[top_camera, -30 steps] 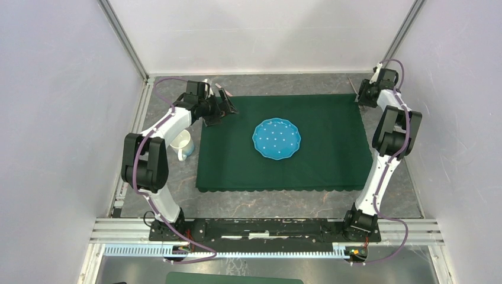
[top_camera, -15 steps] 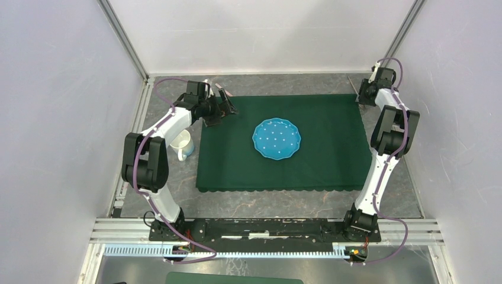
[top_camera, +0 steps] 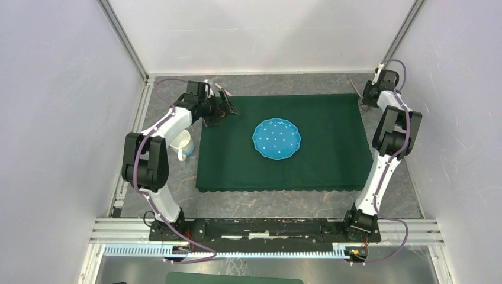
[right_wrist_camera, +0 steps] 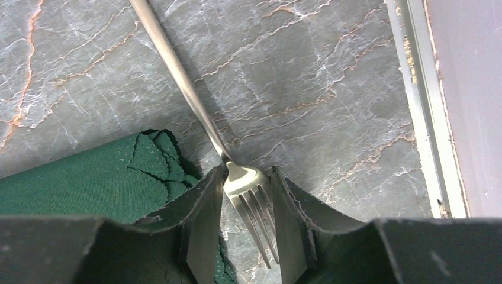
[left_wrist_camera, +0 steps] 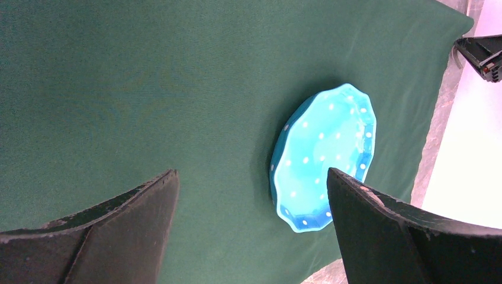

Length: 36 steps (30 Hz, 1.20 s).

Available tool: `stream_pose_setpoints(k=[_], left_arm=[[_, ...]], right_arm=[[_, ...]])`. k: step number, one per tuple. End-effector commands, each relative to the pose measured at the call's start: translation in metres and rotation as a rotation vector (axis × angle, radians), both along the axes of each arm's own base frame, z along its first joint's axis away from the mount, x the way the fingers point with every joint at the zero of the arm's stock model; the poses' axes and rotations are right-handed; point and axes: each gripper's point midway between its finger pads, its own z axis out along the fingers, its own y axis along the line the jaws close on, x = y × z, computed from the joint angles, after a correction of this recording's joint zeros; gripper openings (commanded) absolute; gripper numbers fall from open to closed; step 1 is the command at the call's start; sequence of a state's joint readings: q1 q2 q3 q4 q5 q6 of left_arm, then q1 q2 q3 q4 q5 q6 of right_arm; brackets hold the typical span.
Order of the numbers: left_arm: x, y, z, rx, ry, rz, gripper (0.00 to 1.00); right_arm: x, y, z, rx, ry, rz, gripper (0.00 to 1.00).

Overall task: Set the dinner table for one person
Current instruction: Pick up the fork from the corner of the board.

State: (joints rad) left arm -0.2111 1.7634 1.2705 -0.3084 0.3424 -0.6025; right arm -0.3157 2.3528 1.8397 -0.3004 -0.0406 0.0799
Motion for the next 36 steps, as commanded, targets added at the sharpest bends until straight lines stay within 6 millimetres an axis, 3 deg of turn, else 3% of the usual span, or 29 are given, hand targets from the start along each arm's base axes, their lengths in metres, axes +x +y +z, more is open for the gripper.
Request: stream_pose_setpoints(k=[1, 5, 11, 14, 19, 29, 36], left_arm=[[0.007, -0.005, 0.011, -0.022, -0.024, 0.001, 1.0], [0.006, -0.005, 0.009, -0.023, -0.019, 0.003, 1.0], [0.008, -0.006, 0.009, -0.025, -0.021, 0.001, 1.0], [0.008, -0.005, 0.009, -0.024, -0.022, 0.002, 1.0], [0.005, -0.004, 0.008, -0.018, -0.016, 0.006, 1.0], [0.006, -0.003, 0.01, -0.017, -0.017, 0.007, 1.0], [0.007, -0.003, 0.01, -0.015, -0.021, 0.013, 1.0]], right_arm=[[-0.036, -0.009, -0.015, -0.031, 0.099, -0.036, 0.41], [-0.039, -0.01, 0.0, -0.034, 0.068, -0.053, 0.41], [0.009, -0.021, 0.06, -0.04, -0.075, -0.065, 0.41], [0.022, -0.017, 0.071, -0.004, -0.132, -0.057, 0.42], [0.026, -0.012, 0.062, 0.022, -0.14, -0.047, 0.42], [0.014, -0.006, 0.021, 0.039, -0.076, -0.029, 0.41], [0.011, 0.002, 0.009, 0.059, -0.058, -0.017, 0.41]])
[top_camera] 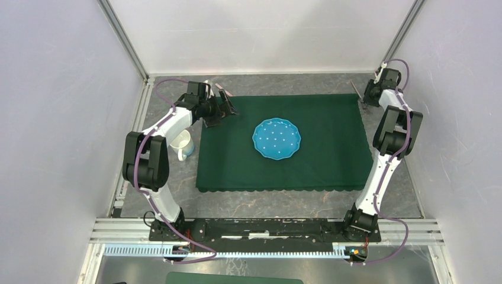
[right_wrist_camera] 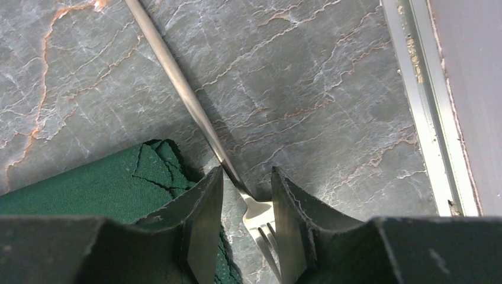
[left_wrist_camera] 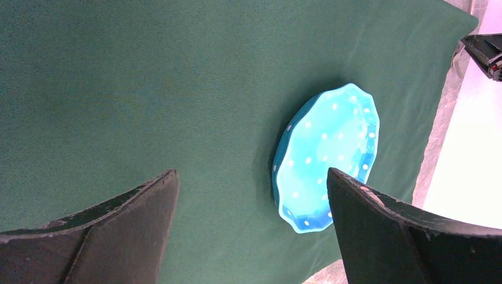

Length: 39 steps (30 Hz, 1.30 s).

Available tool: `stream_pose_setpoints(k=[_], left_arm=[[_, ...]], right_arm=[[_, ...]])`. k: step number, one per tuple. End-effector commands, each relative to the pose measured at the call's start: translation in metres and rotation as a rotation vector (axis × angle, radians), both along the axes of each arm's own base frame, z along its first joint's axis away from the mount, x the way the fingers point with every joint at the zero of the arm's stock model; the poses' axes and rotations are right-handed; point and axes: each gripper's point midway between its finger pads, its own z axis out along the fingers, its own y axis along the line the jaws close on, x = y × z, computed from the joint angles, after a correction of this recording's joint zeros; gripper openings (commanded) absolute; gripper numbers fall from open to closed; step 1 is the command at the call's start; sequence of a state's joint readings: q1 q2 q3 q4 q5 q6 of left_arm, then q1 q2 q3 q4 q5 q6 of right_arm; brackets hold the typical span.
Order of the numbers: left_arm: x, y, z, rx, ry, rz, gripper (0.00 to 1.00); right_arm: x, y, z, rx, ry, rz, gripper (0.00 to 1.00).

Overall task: Set the dinner table for one person
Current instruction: Pick up the fork from the corner of the board.

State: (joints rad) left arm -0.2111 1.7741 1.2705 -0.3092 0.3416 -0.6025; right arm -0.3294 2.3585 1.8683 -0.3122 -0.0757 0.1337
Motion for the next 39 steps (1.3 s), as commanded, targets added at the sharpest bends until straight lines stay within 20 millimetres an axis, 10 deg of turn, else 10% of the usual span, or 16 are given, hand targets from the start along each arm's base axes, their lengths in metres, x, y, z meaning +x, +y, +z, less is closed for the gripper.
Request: stream_pose_setpoints(k=[1, 23, 32, 39], left_arm=[[0.007, -0.003, 0.015, -0.018, -0.031, 0.013, 1.0], [0.01, -0.005, 0.013, -0.022, -0.032, 0.008, 1.0], [0.012, -0.007, 0.012, -0.036, -0.032, 0.006, 1.0], [0.016, -0.01, 0.016, -0.045, -0.046, -0.01, 1.0]], right_arm=[[0.007, 0.004, 0.002, 0.002, -0.029, 0.012, 0.41], [-0.021, 0.014, -0.026, 0.004, 0.051, 0.01, 0.0], [0.023, 0.022, 0.049, 0.01, -0.085, 0.067, 0.0], [0.021, 0.033, 0.113, 0.018, -0.191, 0.099, 0.0]])
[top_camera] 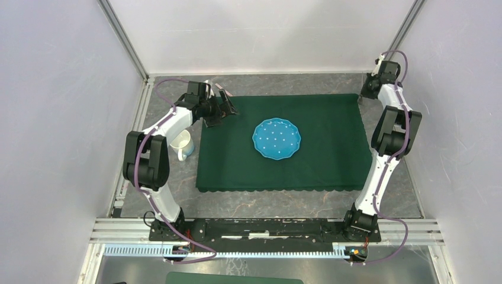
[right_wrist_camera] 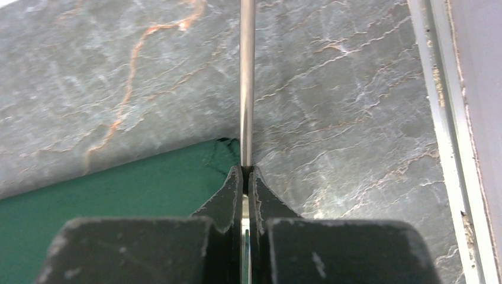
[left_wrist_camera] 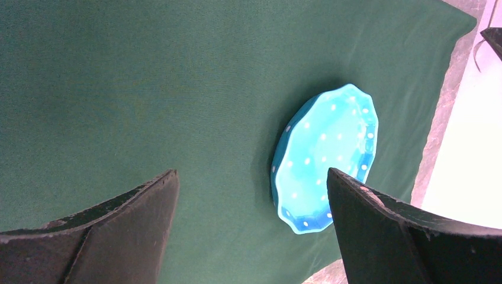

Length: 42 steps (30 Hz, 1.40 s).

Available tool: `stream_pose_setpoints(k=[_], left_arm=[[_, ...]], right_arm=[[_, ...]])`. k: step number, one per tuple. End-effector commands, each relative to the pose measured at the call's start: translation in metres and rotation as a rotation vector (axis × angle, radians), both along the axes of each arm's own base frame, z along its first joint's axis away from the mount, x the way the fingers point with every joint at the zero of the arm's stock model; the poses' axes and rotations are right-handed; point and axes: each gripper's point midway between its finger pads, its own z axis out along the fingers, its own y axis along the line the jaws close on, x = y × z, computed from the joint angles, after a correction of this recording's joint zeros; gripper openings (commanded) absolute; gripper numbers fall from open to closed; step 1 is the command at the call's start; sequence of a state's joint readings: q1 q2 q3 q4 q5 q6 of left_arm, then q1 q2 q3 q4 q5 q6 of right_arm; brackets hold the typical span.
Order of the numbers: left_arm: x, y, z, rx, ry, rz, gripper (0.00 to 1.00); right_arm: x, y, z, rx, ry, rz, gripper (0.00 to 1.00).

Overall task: Set the dinner table for one person
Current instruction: Pick up the fork from the corner of the board, then place the fork on the napkin.

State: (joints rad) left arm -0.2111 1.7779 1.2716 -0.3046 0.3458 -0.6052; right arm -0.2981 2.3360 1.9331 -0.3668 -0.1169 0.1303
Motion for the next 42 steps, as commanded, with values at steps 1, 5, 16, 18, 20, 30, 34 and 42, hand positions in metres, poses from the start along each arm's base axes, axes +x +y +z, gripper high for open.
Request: stream_pose_setpoints(k=[1, 5, 16, 18, 20, 30, 34, 42], left_arm=[[0.015, -0.01, 0.018, -0.042, -0.049, -0.012, 1.0], [0.019, -0.012, 0.022, -0.046, -0.06, -0.027, 1.0], [0.031, -0.018, 0.037, -0.063, -0.099, -0.075, 1.0], [0.03, -0.015, 0.039, -0.065, -0.104, -0.074, 1.0], [0.03, -0.009, 0.043, -0.072, -0.11, -0.064, 1.0], [0.032, 0.022, 0.061, -0.098, -0.15, -0.033, 1.0], [0.025, 0.029, 0.06, -0.104, -0.15, -0.027, 1.0], [0.009, 0.04, 0.061, -0.105, -0.152, -0.017, 1.0]], right_arm=[[0.005, 0.017, 0.09, 0.026, -0.166, 0.049, 0.0], [-0.013, 0.063, 0.108, 0.124, -0.198, 0.139, 0.0], [-0.074, 0.288, 0.142, 0.387, -0.18, 0.559, 0.0], [-0.092, 0.313, 0.143, 0.423, -0.169, 0.597, 0.0], [-0.112, 0.333, 0.138, 0.446, -0.142, 0.632, 0.0], [-0.193, 0.431, 0.138, 0.486, -0.043, 0.809, 0.0], [-0.217, 0.476, 0.145, 0.521, -0.018, 0.895, 0.0], [-0.25, 0.539, 0.134, 0.529, 0.04, 0.99, 0.0]])
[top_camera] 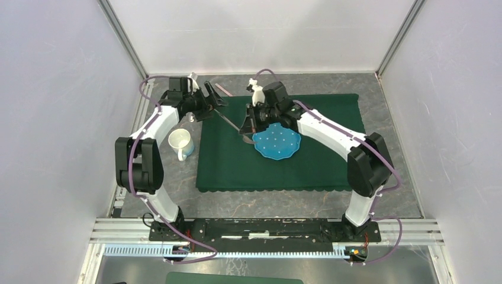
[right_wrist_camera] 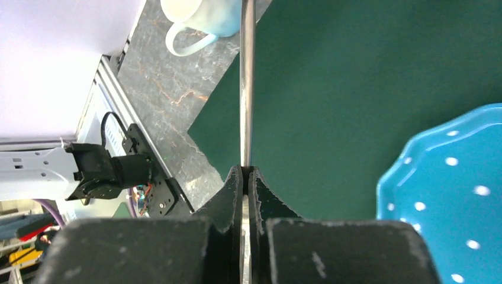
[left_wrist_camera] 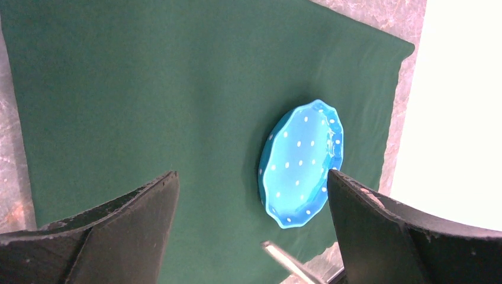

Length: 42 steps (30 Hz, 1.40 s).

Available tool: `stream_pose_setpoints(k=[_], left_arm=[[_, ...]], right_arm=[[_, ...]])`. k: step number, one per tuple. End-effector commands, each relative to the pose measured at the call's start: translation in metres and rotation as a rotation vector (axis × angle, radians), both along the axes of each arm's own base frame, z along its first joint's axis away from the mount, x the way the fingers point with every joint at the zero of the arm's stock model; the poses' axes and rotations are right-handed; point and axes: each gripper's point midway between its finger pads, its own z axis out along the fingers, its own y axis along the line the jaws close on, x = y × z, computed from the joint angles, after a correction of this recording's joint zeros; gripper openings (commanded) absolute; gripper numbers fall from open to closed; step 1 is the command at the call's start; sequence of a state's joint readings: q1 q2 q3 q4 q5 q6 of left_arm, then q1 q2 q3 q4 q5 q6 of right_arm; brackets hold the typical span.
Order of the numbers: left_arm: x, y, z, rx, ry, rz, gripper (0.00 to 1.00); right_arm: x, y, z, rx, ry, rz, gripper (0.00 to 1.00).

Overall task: Set the dinner table for one person
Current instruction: Place the fork on the napkin.

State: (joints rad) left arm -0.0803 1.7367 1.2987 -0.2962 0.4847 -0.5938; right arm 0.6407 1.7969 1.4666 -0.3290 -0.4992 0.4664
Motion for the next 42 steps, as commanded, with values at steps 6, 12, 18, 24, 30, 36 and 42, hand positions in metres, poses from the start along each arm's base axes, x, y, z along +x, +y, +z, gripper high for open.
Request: stream_pose_setpoints(k=[6, 12, 18, 24, 30, 36, 42], left_arm=[[-0.018, 0.011, 0.021, 0.001, -0.084, -0.03, 1.0], [-0.027, 0.021, 0.024, 0.016, -0.084, -0.013, 1.0], [-0.033, 0.03, 0.027, 0.031, -0.083, 0.002, 1.0], [-0.037, 0.033, 0.025, 0.036, -0.077, 0.007, 1.0], [-0.038, 0.032, 0.022, 0.03, -0.073, 0.004, 1.0], [-0.033, 0.018, 0.024, -0.011, -0.157, -0.112, 1.0], [-0.023, 0.008, 0.035, 0.008, -0.266, -0.287, 1.0]], right_arm=[[-0.007, 0.04, -0.022, -0.001, -0.001, 0.018, 0.0], [-0.005, 0.038, -0.058, -0.08, 0.02, 0.029, 0.0], [0.01, 0.034, -0.085, -0.152, 0.005, -0.027, 0.0], [0.013, 0.043, -0.1, -0.21, -0.023, -0.024, 0.0], [-0.002, 0.055, -0.109, -0.209, -0.003, 0.031, 0.34], [0.004, 0.047, -0.089, -0.232, -0.048, 0.029, 0.72], [0.015, 0.028, -0.051, -0.196, -0.063, -0.04, 0.74]])
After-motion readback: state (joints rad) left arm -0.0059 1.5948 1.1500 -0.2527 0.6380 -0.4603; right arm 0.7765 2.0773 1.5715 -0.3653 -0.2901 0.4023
